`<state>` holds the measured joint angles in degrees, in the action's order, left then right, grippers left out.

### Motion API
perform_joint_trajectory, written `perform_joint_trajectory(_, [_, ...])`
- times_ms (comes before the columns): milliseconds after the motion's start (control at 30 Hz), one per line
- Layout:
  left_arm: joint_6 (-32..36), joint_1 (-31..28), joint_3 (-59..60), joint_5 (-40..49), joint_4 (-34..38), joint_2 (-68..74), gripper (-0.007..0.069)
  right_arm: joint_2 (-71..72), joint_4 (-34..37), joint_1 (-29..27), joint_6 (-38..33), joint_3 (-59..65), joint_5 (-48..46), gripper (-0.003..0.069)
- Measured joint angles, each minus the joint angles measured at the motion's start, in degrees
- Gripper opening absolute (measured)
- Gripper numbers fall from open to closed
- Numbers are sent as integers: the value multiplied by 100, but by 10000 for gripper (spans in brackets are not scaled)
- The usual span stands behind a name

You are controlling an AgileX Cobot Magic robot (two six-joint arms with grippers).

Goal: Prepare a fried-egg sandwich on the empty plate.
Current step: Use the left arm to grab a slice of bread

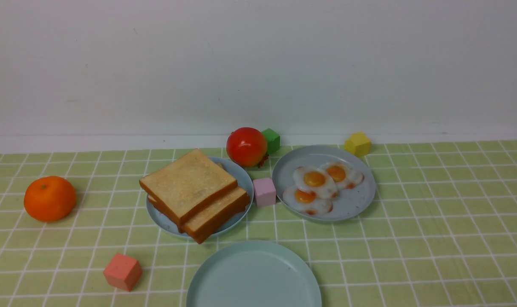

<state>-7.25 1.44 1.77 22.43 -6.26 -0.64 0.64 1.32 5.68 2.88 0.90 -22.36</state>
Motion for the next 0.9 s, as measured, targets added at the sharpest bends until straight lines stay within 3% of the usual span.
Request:
perform_joint_trajectory(567, [0,0,0,-57,-107,0,238,0,0,0,0,0,0,241])
perform_joint_trajectory(733, [0,0,0,-564,-147,0,238,0,0,0,0,20,168,241])
perform_joint_trajectory(900, [0,0,0,-1433,-163,0,238,0,-19,0,0,65,1092,241])
